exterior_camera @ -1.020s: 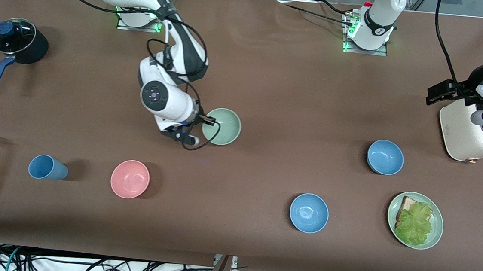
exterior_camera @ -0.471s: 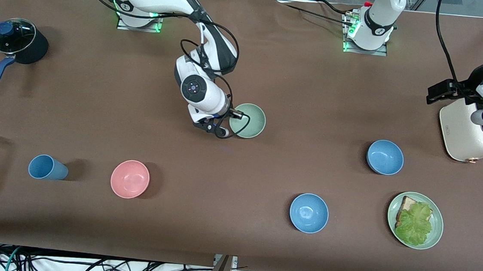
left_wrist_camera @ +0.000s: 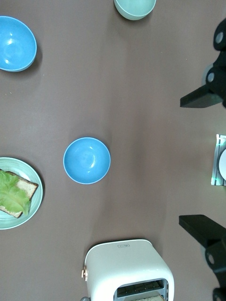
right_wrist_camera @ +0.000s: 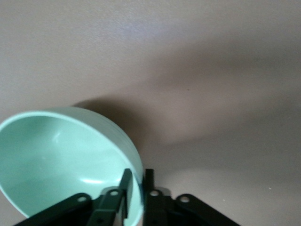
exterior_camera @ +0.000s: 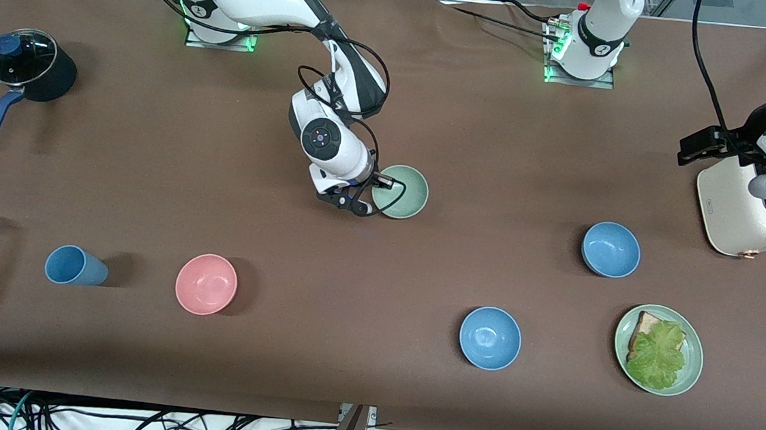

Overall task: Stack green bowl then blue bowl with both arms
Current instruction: 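Carry the green bowl to the table middle and lower it, then open the right gripper and draw it back from the green bowl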

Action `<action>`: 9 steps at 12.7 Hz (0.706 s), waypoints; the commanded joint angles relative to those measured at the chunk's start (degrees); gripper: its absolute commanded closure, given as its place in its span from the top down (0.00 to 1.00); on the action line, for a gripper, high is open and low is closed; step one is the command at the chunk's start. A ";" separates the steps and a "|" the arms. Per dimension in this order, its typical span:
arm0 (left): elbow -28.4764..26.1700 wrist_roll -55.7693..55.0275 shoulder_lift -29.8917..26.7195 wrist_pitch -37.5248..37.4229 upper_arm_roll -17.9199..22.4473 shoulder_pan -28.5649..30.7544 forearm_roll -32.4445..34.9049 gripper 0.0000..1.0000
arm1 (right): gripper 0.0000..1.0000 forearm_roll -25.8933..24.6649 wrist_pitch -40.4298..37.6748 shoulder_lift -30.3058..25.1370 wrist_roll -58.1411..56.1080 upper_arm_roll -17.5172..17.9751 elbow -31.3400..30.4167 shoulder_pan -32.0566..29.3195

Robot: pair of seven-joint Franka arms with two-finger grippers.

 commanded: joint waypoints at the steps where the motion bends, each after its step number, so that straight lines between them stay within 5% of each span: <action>1: 1.63 -0.06 0.49 -1.29 0.15 0.05 -0.74 1.00 | 1.00 -0.35 -0.90 1.01 -0.37 -0.68 4.21 0.45; 6: 1.63 -0.06 0.49 -1.29 0.33 0.13 -0.74 1.00 | 1.00 -2.01 -22.39 -0.30 -7.98 -1.74 16.86 -6.30; 9: 1.72 -0.15 0.58 -1.03 -0.02 0.05 -0.74 1.00 | 1.00 -3.42 -27.52 -3.99 -19.31 -1.74 17.23 -14.20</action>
